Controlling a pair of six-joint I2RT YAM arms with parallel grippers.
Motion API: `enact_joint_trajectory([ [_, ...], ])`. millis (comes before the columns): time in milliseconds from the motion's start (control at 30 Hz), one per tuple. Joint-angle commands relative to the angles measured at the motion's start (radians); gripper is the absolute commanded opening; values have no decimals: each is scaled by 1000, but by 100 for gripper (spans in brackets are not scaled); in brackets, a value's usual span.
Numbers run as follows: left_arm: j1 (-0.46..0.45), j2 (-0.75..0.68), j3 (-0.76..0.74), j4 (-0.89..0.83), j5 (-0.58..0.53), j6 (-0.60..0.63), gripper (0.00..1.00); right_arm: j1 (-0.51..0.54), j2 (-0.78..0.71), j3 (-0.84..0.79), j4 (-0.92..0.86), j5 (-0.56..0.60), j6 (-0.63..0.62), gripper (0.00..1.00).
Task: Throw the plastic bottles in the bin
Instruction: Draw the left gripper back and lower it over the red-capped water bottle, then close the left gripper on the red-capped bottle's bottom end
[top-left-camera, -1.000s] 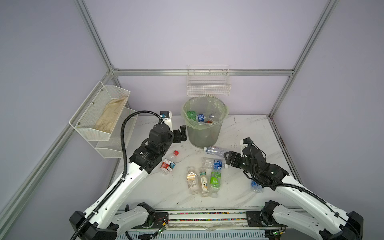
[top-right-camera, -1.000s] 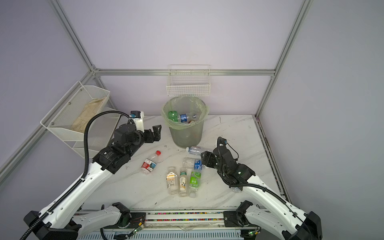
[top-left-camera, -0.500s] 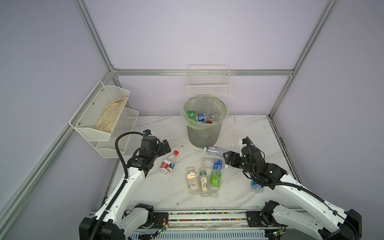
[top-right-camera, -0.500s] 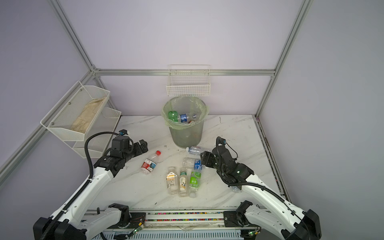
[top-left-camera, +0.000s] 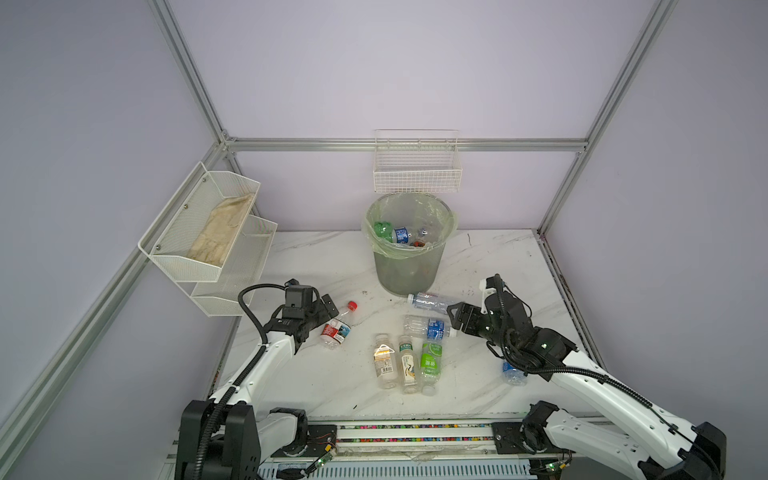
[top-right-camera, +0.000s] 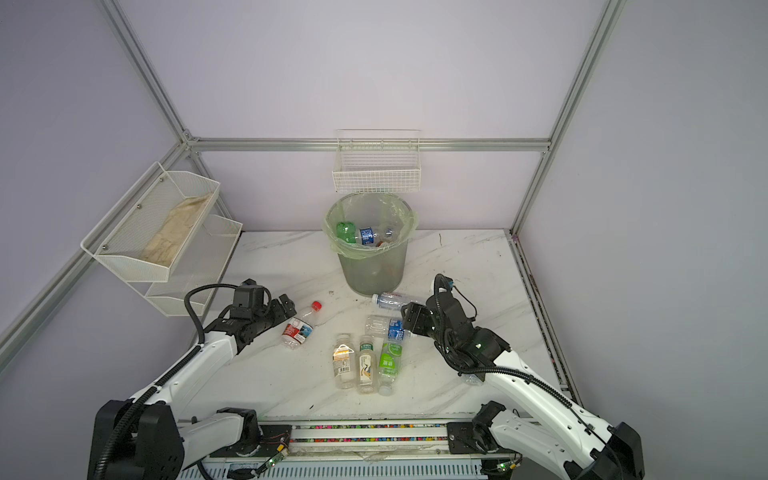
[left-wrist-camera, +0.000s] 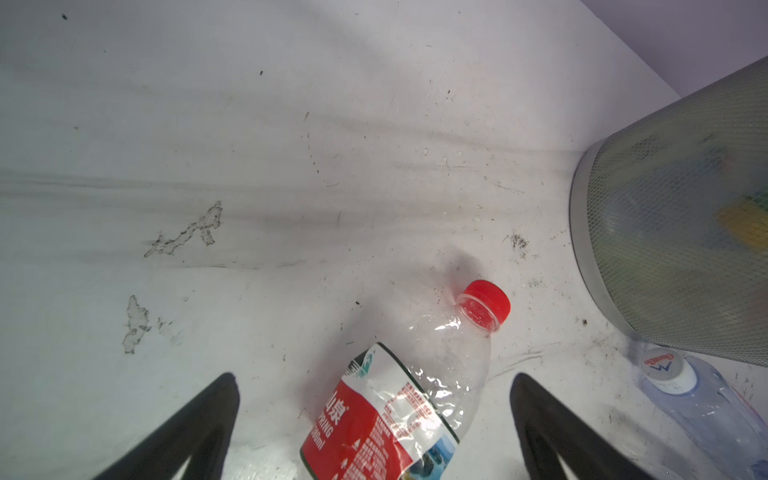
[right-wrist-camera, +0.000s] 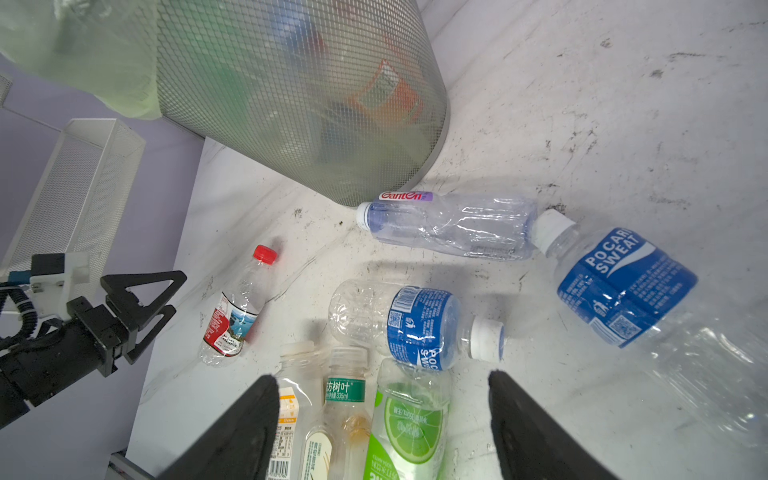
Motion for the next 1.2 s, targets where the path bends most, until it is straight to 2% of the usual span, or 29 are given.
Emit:
enact_joint_trajectory([
  [0, 17, 23, -42, 81, 49, -11, 100, -1, -15, -18, 15, -2, 11, 81],
  [300, 16, 109, -78, 124, 175, -39, 97, -1, -4, -26, 35, -14, 20, 81],
  [467, 4, 116, -105, 140, 208, -38, 95, -1, 1, -25, 40, -19, 21, 81],
  [967, -176, 203, -122, 181, 149, -64, 88, -1, -6, -30, 40, -23, 33, 81],
  [1167, -191, 227, -120, 196, 143, -76, 66, -1, -10, -33, 38, -21, 34, 81],
])
